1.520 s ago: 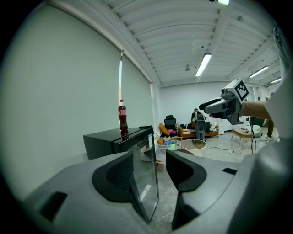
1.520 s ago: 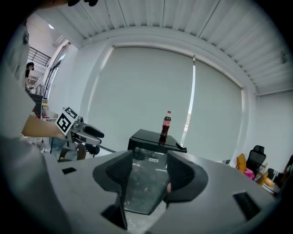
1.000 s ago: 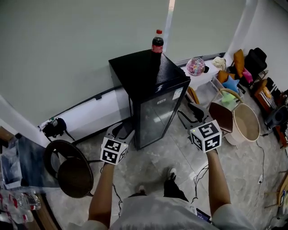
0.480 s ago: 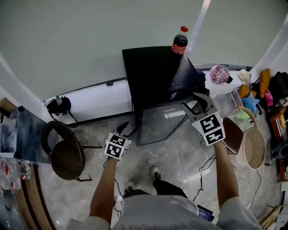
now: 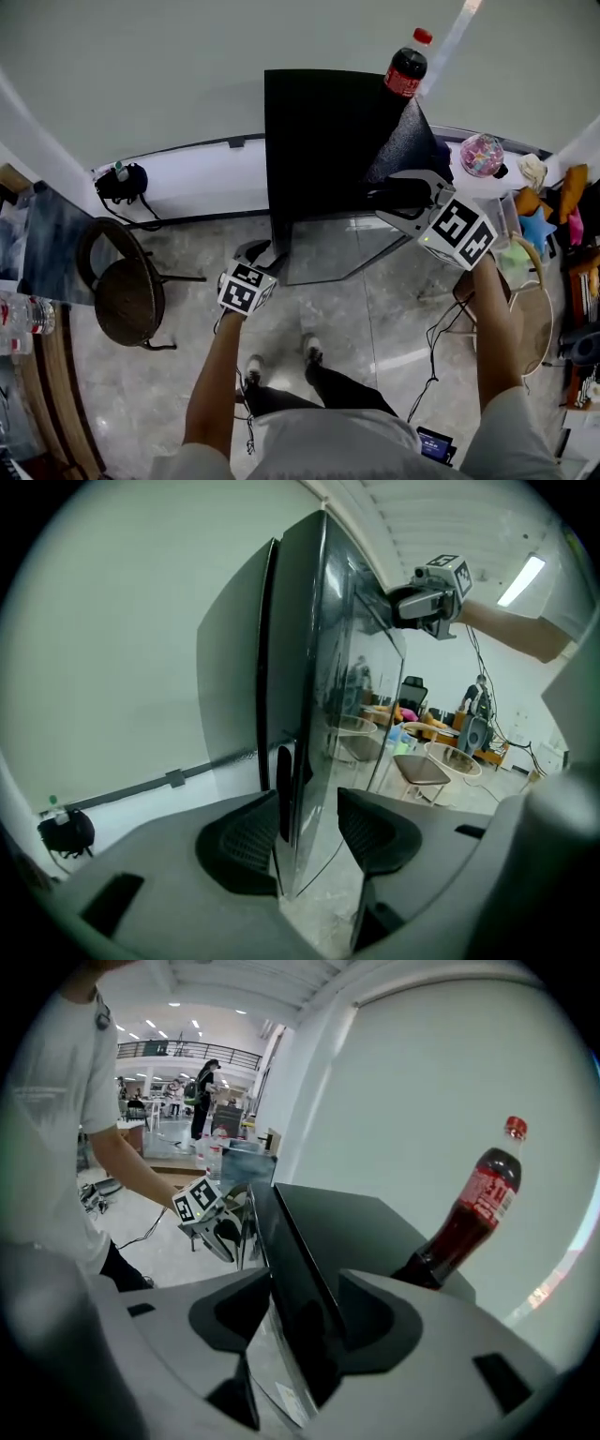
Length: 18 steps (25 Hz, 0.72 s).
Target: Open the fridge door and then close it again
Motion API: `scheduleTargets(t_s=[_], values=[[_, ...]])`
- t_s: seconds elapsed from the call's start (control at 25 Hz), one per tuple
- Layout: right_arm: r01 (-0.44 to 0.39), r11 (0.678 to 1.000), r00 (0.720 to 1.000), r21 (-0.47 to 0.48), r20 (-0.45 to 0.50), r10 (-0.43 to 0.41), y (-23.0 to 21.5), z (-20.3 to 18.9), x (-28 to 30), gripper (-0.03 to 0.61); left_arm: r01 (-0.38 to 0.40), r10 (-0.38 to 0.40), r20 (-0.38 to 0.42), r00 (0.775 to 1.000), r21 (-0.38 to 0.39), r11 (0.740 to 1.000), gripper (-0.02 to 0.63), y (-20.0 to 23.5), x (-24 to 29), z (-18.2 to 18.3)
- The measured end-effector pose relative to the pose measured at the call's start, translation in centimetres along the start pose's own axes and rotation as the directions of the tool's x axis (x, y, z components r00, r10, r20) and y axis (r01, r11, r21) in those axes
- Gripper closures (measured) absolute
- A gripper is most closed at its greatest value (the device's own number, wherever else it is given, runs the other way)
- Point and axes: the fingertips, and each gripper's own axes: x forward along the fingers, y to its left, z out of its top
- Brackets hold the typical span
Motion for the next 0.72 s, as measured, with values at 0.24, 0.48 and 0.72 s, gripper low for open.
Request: scheduleTargets(t_s=[0.24, 0.48, 0.72], values=[[-0.136, 0.983, 0.989, -0.121, -0.073, 0.128, 1.7, -0.3, 1.4, 0.351, -0.023, 0.024, 0.009, 1.0, -0.046, 0.999, 0.426, 0.0, 1.2, -0.7], [-0.167, 0.967, 0.983, -0.192, -0.112, 0.148, 1.6, -0.5, 1.9, 0.364, -0.051, 0.054, 0.028, 0.998, -0.086, 0.995, 0.461, 0.2, 1.4, -0.4], [-0.172, 0.956, 0.983, -0.239, -0.102, 0.151, 2.0, -0.6, 2.1, 0.396, -0.083, 0.089, 0.042, 0.995, -0.122, 0.989, 0.48, 0.1, 1.4, -0.3]])
